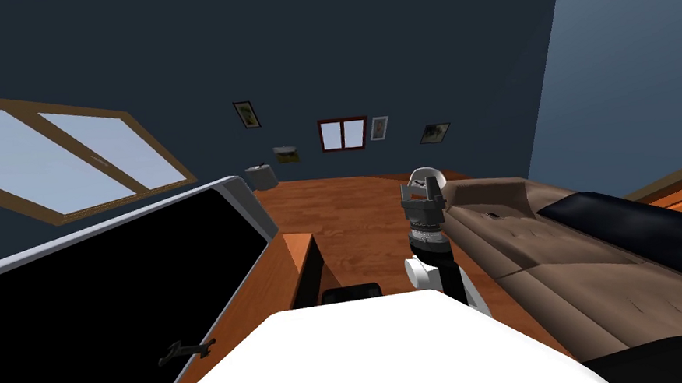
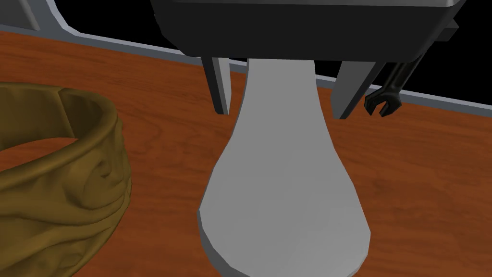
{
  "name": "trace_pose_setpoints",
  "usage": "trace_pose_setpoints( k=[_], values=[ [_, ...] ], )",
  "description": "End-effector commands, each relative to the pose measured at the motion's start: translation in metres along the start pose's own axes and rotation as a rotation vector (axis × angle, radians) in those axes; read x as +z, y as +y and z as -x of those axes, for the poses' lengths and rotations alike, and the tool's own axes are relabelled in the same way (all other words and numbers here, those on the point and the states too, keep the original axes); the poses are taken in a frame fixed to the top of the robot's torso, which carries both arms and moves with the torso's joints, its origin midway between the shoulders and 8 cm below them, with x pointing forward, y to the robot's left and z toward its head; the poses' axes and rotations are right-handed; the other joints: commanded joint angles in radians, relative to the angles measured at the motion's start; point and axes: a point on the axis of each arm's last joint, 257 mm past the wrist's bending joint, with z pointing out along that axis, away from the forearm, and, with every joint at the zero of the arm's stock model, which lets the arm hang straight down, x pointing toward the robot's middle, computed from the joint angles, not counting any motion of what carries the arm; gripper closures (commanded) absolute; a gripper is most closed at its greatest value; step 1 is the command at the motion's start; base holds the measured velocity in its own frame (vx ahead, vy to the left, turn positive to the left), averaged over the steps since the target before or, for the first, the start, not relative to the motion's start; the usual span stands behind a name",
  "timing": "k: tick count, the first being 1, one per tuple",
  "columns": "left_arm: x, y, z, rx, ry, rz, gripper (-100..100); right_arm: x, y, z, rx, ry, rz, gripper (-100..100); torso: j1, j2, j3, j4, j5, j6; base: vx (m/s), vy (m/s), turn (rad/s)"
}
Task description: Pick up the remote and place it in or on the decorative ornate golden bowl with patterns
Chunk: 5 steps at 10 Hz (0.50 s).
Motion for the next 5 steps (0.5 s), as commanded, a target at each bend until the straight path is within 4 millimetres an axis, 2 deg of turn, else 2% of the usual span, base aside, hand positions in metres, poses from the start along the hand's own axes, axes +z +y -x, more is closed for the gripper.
trace_pose_setpoints(
  k=[1,5],
  values=[
    [-0.008,-0.001,0.005,-0.051,0.004,-0.011,100,0.000,0.000,0.000,0.000,0.000,0.000,0,0.000,0.000,0.000,0.000,0.000,0.000,-0.047,-0.095,-0.014],
    [-0.025,-0.006,0.008,-0.164,0.026,-0.028,100,0.000,0.000,0.000,0.000,0.000,0.000,0,0.002,0.001,0.001,0.000,0.000,-0.002,-0.048,-0.070,-0.004]
  ],
)
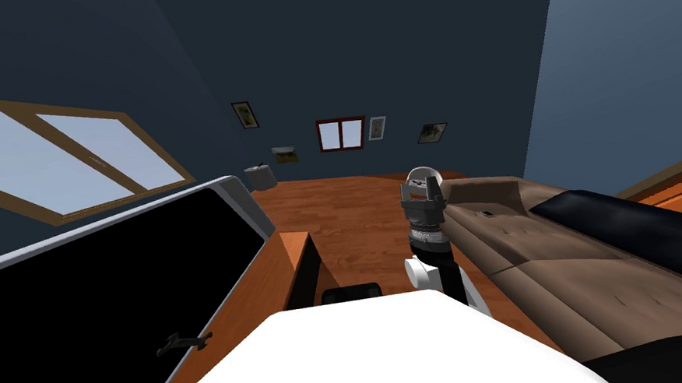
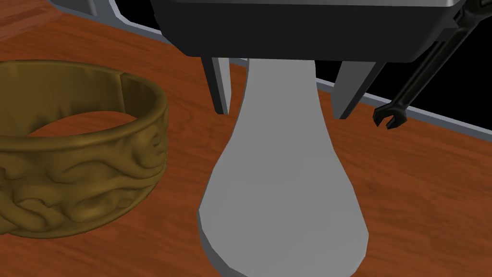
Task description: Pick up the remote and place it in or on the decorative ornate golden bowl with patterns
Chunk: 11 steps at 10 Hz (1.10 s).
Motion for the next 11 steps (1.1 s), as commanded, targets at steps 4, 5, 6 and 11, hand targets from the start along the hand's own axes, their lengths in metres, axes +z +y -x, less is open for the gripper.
trace_pose_setpoints(
  k=[4,5,6,11],
  values=[
    [-0.021,-0.014,0.004,-0.096,0.021,-0.027,100,0.000,0.000,0.000,0.000,0.000,0.000,0,0.001,0.001,0.000,0.000,0.000,0.001,-0.060,-0.035,0.021],
    [-0.025,-0.018,0.006,-0.101,0.022,-0.032,100,0.000,0.000,0.000,0.000,0.000,0.000,0,0.001,0.002,0.001,0.000,-0.001,0.000,-0.083,-0.012,0.046],
    [-0.032,-0.027,0.009,-0.103,0.026,-0.041,100,0.000,0.000,0.000,0.000,0.000,0.000,0,0.002,0.002,0.001,0.000,0.000,0.001,-0.100,0.008,0.054],
    [-0.051,-0.041,0.000,-0.040,0.062,-0.029,100,0.000,0.000,0.000,0.000,0.000,0.000,0,0.008,0.002,0.001,0.000,0.000,0.003,-0.085,0.064,0.040]
  ],
)
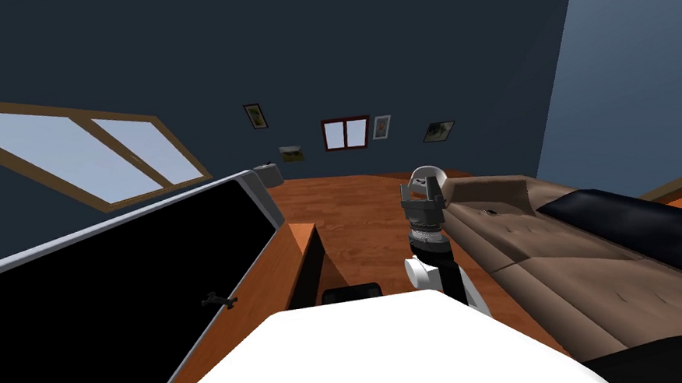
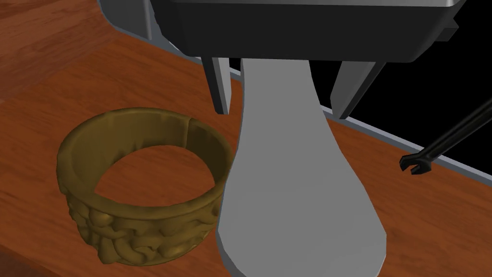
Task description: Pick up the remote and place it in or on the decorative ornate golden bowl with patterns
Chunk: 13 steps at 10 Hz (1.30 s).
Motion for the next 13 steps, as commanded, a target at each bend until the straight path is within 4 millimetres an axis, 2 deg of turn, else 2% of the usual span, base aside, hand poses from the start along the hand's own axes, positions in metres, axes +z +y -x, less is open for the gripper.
trace_pose_setpoints(
  k=[1,5,6,7,10,11,12,13],
  values=[
    [-0.005,0.007,-0.013,0.039,0.029,0.032,100,0.000,0.000,0.000,0.000,0.000,0.000,0,0.000,0.000,0.000,0.000,0.000,0.000,-0.060,0.088,0.007],
    [-0.013,0.034,-0.041,0.097,0.084,0.104,100,0.000,0.000,0.000,0.000,0.000,0.000,0,-0.002,-0.004,-0.003,-0.002,-0.001,0.002,-0.030,0.074,-0.014],
    [-0.018,0.050,-0.054,0.132,0.111,0.143,100,0.000,0.000,0.000,0.000,0.000,0.000,0,-0.003,-0.005,-0.004,-0.003,-0.002,0.002,-0.019,0.093,-0.022],
    [-0.018,0.050,-0.054,0.132,0.111,0.143,100,0.000,0.000,0.000,0.000,0.000,0.000,0,-0.001,-0.006,-0.004,-0.003,-0.001,0.003,-0.014,0.074,-0.018],
    [-0.031,0.086,-0.082,0.207,0.170,0.229,100,0.000,0.000,0.000,0.000,0.000,0.000,0,-0.003,-0.007,-0.006,-0.004,-0.002,0.004,-0.011,0.082,-0.032],
    [-0.026,0.075,-0.078,0.188,0.157,0.206,100,0.000,0.000,0.000,0.000,0.000,0.000,0,-0.002,-0.007,-0.006,-0.004,-0.002,0.004,-0.007,0.041,-0.009],
    [-0.027,0.077,-0.079,0.192,0.159,0.214,-100,0.000,0.000,0.000,0.000,0.000,0.000,0,-0.004,-0.008,-0.006,-0.004,-0.003,0.005,-0.002,0.007,0.001],
    [-0.027,0.077,-0.078,0.192,0.158,0.214,-100,0.000,0.000,0.000,0.000,0.000,0.000,0,-0.006,-0.009,-0.006,-0.004,-0.003,0.005,0.000,0.000,0.000]
  ],
)
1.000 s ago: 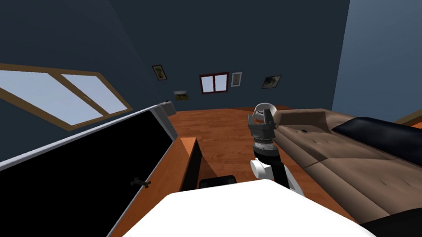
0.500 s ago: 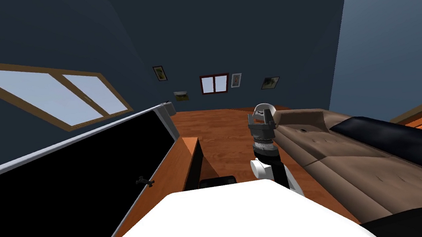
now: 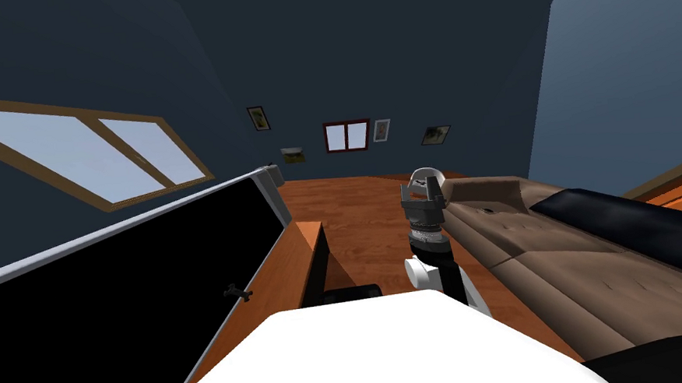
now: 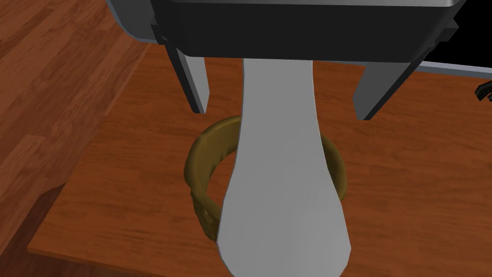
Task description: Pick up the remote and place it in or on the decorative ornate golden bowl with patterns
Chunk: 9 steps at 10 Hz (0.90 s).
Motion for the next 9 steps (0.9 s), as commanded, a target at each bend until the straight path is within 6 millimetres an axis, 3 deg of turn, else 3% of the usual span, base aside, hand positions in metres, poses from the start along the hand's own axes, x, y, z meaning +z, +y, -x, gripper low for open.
trace_pose_setpoints(
  k=[1,3,4,5,6,7,8,9],
  values=[
    [0.000,0.000,0.000,0.000,0.000,0.000,-100,0.000,0.000,0.000,0.000,0.000,0.000,0,0.000,0.000,0.000,0.000,0.000,0.000,0.000,0.000,0.000],
    [0.000,0.000,0.000,0.000,0.000,0.000,-100,0.000,0.000,0.000,0.000,0.000,0.000,0,0.000,0.000,0.000,0.000,0.000,0.000,0.000,0.000,0.000],
    [0.000,0.000,0.000,0.000,0.000,0.000,0,0.000,0.000,0.000,0.000,0.000,0.000,0,0.000,0.000,0.000,0.000,0.000,0.000,0.000,0.000,0.000],
    [0.000,0.026,-0.020,-0.051,0.020,0.014,-100,0.000,0.000,0.000,0.000,0.000,0.000,0,-0.001,0.000,0.000,0.000,0.000,0.000,0.004,0.039,-0.343],
    [0.001,0.029,-0.023,-0.045,0.016,0.009,-100,0.000,0.000,0.000,0.000,0.000,0.000,0,0.001,0.000,0.000,0.000,0.000,0.001,0.002,0.066,-0.184],
    [0.000,0.050,-0.044,-0.095,0.033,0.014,-100,0.000,0.000,0.000,0.000,0.000,0.000,0,0.003,0.000,0.000,0.000,0.001,0.000,-0.004,0.080,-0.296],
    [0.000,0.055,-0.047,-0.094,0.029,0.016,-100,0.000,0.000,0.000,0.000,0.000,0.000,0,0.005,0.000,0.000,0.000,0.001,0.001,-0.006,0.074,-0.185],
    [0.000,0.064,-0.065,-0.144,0.049,0.008,-100,0.000,0.000,0.000,0.000,0.000,0.000,0,0.004,0.000,0.000,0.000,0.001,0.000,0.006,0.072,-0.324]
  ],
)
